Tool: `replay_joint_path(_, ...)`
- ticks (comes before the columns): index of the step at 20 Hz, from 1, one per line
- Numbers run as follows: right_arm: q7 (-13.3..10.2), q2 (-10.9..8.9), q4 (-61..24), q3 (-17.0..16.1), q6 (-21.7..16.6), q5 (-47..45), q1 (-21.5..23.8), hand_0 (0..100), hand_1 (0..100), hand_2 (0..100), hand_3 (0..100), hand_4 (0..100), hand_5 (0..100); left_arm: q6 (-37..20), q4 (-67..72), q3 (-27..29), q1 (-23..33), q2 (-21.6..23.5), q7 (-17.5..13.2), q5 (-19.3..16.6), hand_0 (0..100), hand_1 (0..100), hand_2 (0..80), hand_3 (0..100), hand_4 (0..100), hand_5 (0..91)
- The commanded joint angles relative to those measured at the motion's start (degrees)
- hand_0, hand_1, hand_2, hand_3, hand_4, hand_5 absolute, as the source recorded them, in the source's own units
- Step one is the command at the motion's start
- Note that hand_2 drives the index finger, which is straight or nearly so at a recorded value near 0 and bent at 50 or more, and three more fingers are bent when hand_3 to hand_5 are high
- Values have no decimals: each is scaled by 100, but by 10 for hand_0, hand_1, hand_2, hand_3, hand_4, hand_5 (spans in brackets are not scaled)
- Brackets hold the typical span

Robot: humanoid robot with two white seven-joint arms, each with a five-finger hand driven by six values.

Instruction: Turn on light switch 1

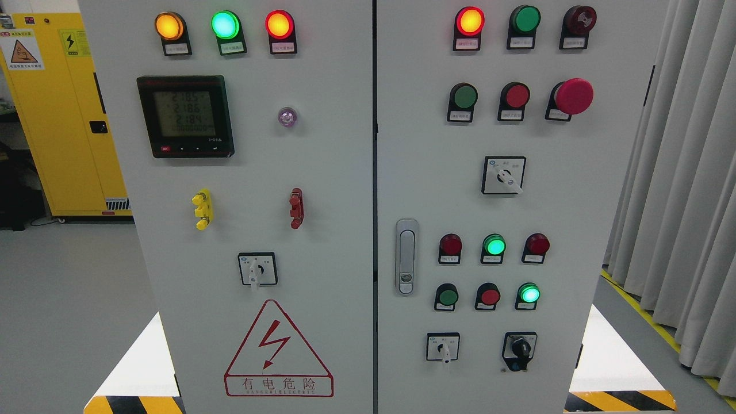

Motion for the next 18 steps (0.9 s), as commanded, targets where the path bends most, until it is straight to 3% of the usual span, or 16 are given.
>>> replay_joint_path(1,-4,0,0,0,4,-167,0,0,500,40,0,0,0,1,-15,-7,1,-10,12,-15,185,179,0,0,0,0)
replay_joint_path(10,-4,0,0,0,4,-167,0,0,500,40,0,0,0,-51,-120,-7,36,16,47,-15,188,179,0,0,0,0)
replay_joint_path(13,5,0,0,0,4,-167,0,0,500,40,0,0,0,-69,-1057,10,368,87,380,-15,189,181,0,0,0,0)
replay_joint_path(15,5,0,0,0,4,-167,0,0,500,40,0,0,0,-112,-2005,28,755,279,407,-6,186,195,0,0,0,0)
replay_joint_path(18,-4,0,0,0,4,-167,0,0,500,40,0,0,0,-331,-3105,124,1116,350,512,-6,192,212,0,0,110,0)
